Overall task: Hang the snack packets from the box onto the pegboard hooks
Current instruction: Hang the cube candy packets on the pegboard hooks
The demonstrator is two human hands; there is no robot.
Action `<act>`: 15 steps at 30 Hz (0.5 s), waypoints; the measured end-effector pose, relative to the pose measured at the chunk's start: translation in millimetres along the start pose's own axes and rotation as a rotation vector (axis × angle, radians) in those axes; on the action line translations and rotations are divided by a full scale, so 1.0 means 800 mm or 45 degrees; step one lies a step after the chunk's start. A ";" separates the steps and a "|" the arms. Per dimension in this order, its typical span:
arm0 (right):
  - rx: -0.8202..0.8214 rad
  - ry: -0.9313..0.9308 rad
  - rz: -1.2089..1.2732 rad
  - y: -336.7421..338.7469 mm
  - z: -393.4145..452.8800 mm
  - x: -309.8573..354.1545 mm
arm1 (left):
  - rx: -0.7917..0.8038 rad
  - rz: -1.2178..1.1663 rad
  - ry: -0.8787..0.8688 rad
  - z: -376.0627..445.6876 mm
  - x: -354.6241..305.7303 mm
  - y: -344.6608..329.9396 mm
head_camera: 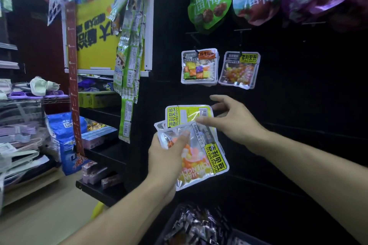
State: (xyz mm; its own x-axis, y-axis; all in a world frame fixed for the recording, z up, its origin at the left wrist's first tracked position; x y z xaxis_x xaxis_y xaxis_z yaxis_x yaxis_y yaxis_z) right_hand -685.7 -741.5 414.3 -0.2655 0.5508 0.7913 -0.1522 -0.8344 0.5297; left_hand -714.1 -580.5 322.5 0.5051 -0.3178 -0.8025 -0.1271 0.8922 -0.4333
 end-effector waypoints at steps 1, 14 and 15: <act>0.072 -0.035 0.024 0.003 -0.009 -0.003 | -0.001 -0.010 0.007 -0.004 0.001 -0.004; 0.155 -0.178 0.250 0.040 -0.075 -0.053 | -0.101 -0.107 0.063 -0.033 -0.005 -0.060; 0.168 -0.200 0.280 0.045 -0.077 -0.055 | -0.074 -0.083 0.047 -0.033 -0.006 -0.061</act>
State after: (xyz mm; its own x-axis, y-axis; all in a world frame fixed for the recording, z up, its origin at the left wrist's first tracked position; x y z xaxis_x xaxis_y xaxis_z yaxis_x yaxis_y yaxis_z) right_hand -737.8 -797.1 379.6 -0.1261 0.3624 0.9235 0.0200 -0.9298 0.3676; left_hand -733.3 -631.4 336.9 0.4823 -0.3869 -0.7859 -0.1449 0.8496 -0.5072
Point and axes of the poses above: each hand's wrist, its own z-axis towards the middle knuckle, its own y-axis out of the back of the hand, x = y × z, the point moved 1 cm from there along z, towards the middle knuckle, and after that the axes turned 11 degrees about -y, right-handed, at the moved point
